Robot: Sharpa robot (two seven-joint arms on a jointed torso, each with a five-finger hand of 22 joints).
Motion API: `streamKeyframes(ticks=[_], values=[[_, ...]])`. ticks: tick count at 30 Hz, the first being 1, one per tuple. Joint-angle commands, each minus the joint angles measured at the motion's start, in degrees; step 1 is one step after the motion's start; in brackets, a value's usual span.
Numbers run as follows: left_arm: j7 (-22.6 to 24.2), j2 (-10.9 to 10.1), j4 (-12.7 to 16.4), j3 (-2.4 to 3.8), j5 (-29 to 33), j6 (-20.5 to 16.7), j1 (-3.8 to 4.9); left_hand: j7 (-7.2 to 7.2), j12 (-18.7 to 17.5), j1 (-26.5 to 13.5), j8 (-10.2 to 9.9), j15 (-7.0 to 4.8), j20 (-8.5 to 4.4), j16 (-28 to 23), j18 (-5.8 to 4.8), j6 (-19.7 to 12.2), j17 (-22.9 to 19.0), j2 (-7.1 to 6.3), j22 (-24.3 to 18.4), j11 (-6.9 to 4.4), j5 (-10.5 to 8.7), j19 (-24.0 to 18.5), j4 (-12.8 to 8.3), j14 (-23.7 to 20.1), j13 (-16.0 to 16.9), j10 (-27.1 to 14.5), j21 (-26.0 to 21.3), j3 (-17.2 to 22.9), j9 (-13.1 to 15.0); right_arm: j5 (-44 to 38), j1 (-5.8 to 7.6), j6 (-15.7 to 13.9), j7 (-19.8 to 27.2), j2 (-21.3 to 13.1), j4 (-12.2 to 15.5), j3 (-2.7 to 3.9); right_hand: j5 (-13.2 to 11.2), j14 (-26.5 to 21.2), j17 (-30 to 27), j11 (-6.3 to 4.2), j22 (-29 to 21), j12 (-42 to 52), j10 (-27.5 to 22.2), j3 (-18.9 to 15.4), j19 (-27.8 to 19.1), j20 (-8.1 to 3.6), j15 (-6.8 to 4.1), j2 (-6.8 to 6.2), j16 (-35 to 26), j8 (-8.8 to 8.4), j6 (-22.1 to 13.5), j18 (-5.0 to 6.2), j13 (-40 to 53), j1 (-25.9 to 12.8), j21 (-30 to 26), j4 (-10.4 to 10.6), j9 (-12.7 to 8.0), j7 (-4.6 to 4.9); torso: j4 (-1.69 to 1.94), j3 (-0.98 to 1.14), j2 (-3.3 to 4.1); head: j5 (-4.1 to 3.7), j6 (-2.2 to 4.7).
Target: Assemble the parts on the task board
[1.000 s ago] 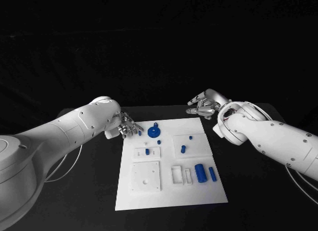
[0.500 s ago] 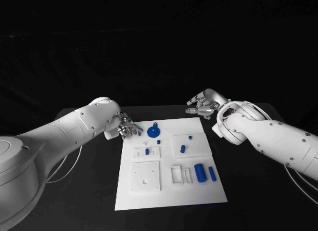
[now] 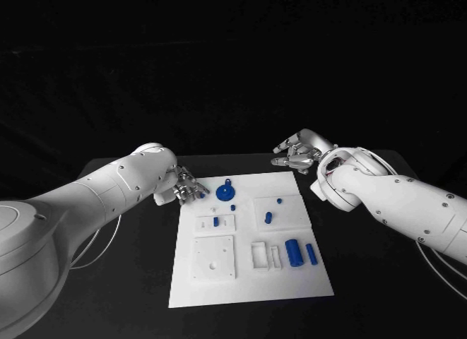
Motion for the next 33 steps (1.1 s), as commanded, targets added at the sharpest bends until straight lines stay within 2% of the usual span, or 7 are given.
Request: streamKeyframes(ticks=[1,10,14,18,23,27,33], values=[[0.6,0.1,0.0,-0.01,0.8,0.8,-0.09,0.17,0.1,0.4,-0.5,-0.04,0.03,0.3,-0.44,-0.5,-0.1,0.74,1.1,0.01,0.78,-0.4,-0.6,-0.4,-0.1,-0.6,0.1,0.3,-0.2,-0.5,0.01,0.0,0.1,0.1,0.0,0.04,0.0,0.1,0.1,-0.09,5.2,-0.2,-0.4,-0.1,3.2,-0.25,-0.34,-0.04,-0.2,-0.22,0.3,1.1,-0.1,-0.4,-0.1,0.4,0.0,0.28,-0.03,-0.01,-0.07,0.04,-0.04],[0.7,0.0,0.0,-0.01,1.9,0.5,-0.1,0.15,-0.3,2.9,-1.1,-0.07,-0.03,0.3,-0.44,-0.6,-0.3,3.66,1.2,-0.03,2.78,-0.5,-3.7,-0.4,-0.4,-0.6,0.3,2.8,-0.8,-0.5,0.01,0.0,0.1,0.1,-0.1,0.04,0.0,0.1,0.1,-0.09,5.2,-0.2,-0.4,-0.1,3.2,-0.25,-0.34,-0.04,-0.2,-0.22,0.3,1.1,-0.1,-0.4,-0.1,0.4,0.0,0.28,-0.02,-0.01,-0.02,0.1,0.05],[0.8,-0.1,0.1,0.0,2.6,0.6,-0.1,0.29,-0.5,3.0,-1.1,-0.03,-0.03,0.3,-0.44,-0.9,-0.3,4.16,1.2,0.07,4.25,-0.7,-5.0,-0.5,-0.6,-0.6,0.5,3.6,-0.6,-0.5,0.01,0.1,0.1,0.1,-0.1,0.04,0.0,0.1,0.1,-0.09,5.2,-0.2,-0.4,-0.1,3.2,-0.25,-0.34,-0.04,-0.2,-0.22,0.3,1.1,-0.1,-0.4,-0.1,0.4,0.0,0.28,-0.04,-0.03,-0.04,0.14,-0.01],[0.8,-0.3,0.2,0.01,3.4,0.9,-0.09,0.62,-0.7,3.2,-1.3,0.03,-0.04,0.3,-0.41,-1.4,-0.4,4.84,1.2,0.23,6.85,-0.9,-7.0,-0.7,-0.8,-0.6,0.8,5.0,-0.6,-0.5,0.01,0.1,0.1,0.0,-0.1,0.04,0.0,0.1,0.1,-0.09,5.2,-0.2,-0.4,-0.1,3.2,-0.25,-0.34,-0.04,-0.2,-0.22,0.3,1.1,-0.1,-0.4,-0.1,0.4,0.0,0.28,0.02,-0.05,-0.06,0.17,0.03],[0.5,-0.5,0.2,0.03,4.0,1.2,-0.08,0.79,-0.9,2.1,-1.4,0.04,-0.04,0.4,-0.29,-1.4,-0.5,5.37,1.3,0.25,8.29,-1.2,-9.4,-0.8,-0.9,-0.6,1.4,6.5,-0.5,-0.5,0.01,0.1,0.1,0.0,-0.2,0.04,0.0,0.1,0.1,-0.09,5.2,-0.2,-0.4,-0.1,3.2,-0.25,-0.34,-0.04,-0.2,-0.22,0.3,1.1,-0.1,-0.4,-0.1,0.4,0.0,0.28,0.03,-0.06,-0.13,0.24,-0.04],[0.3,-0.8,0.3,0.05,4.6,1.2,-0.07,0.81,-0.8,1.6,-1.4,0.0,-0.08,0.6,-0.16,-0.9,-0.5,6.44,1.3,0.23,7.89,-1.3,-10.7,-0.6,-0.9,-0.3,2.0,7.8,-0.5,-0.5,0.01,0.2,0.1,0.0,-0.2,0.04,0.0,0.1,0.1,-0.09,5.2,-0.2,-0.4,-0.1,3.2,-0.25,-0.34,-0.04,-0.2,-0.22,0.3,1.1,-0.1,-0.4,-0.1,0.4,0.0,0.28,0.02,-0.06,-0.11,0.29,0.0],[0.2,-1.6,1.2,0.15,6.3,1.0,0.05,0.33,-0.7,-0.2,-0.4,-0.3,-0.35,0.8,-0.17,0.5,-0.4,6.92,1.3,0.03,7.84,-1.6,-12.7,-0.2,-0.8,0.4,3.2,10.1,0.9,-0.5,0.01,0.2,0.1,-0.2,-0.3,0.04,0.1,0.2,0.1,-0.11,5.2,-0.1,-0.3,0.1,3.2,-0.26,-0.35,-0.04,-0.2,-0.23,0.3,1.1,0.0,-0.4,0.0,0.3,0.0,0.27,0.12,-0.09,-0.19,0.36,-0.15]])
